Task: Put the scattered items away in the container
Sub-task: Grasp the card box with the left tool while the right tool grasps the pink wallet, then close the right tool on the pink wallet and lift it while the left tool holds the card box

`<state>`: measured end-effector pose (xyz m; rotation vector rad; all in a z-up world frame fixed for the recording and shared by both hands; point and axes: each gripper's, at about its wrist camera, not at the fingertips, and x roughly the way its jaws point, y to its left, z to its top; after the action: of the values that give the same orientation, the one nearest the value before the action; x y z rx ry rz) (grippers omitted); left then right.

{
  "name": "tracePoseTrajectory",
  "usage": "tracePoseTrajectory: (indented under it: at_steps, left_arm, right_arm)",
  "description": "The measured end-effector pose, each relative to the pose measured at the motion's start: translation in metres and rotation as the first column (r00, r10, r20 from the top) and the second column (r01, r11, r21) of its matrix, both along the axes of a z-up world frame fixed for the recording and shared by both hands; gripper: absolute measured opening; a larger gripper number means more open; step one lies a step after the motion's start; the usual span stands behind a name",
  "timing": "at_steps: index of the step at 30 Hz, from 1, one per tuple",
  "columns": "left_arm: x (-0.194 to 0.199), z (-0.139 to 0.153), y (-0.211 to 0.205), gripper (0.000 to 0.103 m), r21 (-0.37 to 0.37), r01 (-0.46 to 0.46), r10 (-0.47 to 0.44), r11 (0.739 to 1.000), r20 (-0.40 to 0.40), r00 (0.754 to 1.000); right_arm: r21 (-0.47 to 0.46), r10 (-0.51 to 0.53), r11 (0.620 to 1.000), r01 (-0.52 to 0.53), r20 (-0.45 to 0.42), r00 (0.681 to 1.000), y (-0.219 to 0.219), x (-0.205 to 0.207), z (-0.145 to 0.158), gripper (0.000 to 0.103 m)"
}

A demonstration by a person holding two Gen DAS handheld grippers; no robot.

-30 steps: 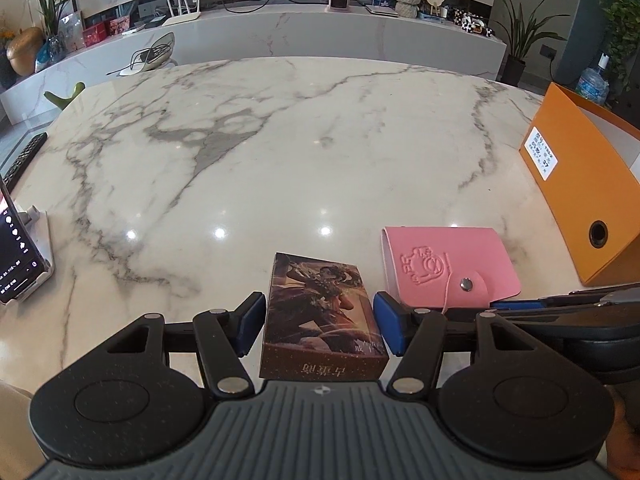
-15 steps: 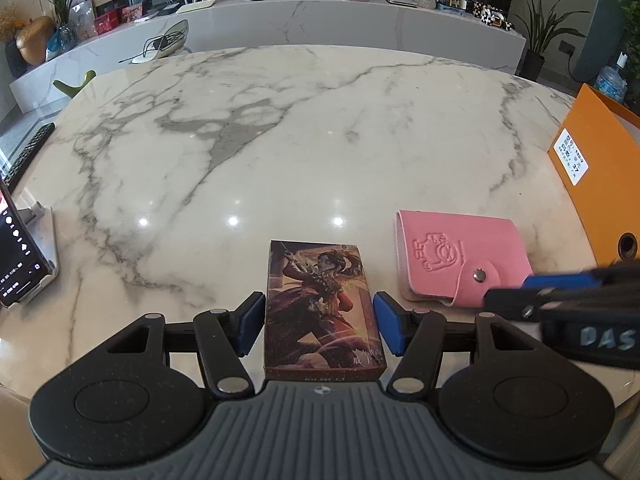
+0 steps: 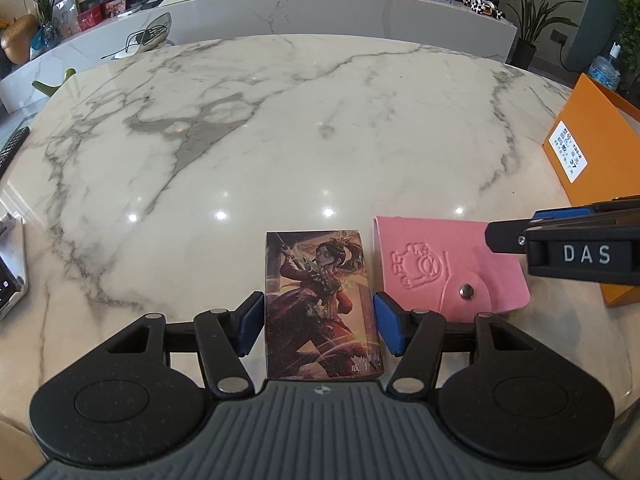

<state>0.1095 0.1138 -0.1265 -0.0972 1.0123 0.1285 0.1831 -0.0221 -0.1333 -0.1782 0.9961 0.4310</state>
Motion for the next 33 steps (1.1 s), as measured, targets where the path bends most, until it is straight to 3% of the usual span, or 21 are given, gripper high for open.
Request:
tracePoseTrajectory:
  at_steps: [8,14,20,26,30,33]
  left_arm:
    - [0.023,-0.004,0.003,0.068,-0.003,-0.010,0.010,1.000,0.006,1.000]
    - [0.032,-0.005,0.002,0.068,0.011,-0.009,0.008,1.000,0.018,1.000]
    - [0.028,-0.003,0.000,0.068,0.014,0.000,-0.001,1.000,0.023,1.000]
    - [0.014,0.005,0.002,0.068,0.013,0.006,-0.007,1.000,0.033,0.999]
    - [0.006,0.009,0.004,0.068,0.000,0.006,-0.006,1.000,0.030,1.000]
    - [-0.002,0.012,0.001,0.068,-0.005,0.018,-0.018,1.000,0.027,0.999]
  right_arm:
    - [-0.018,-0.010,1.000,0.010,-0.021,1.000,0.006,0.022,-0.012,0.050]
    - [0.021,-0.024,0.999,0.025,-0.065,0.998,-0.001,0.027,-0.016,0.050]
    - [0.096,-0.025,0.995,0.041,-0.162,0.986,-0.005,0.014,-0.020,0.049]
    - [0.041,0.006,0.999,-0.002,-0.103,0.995,-0.004,0.008,-0.011,0.049]
    - [0.043,0.121,0.992,-0.118,-0.066,0.990,-0.002,-0.001,-0.001,0.051]
    - [-0.029,0.221,0.975,-0.221,-0.013,0.975,0.004,-0.009,0.003,0.059]
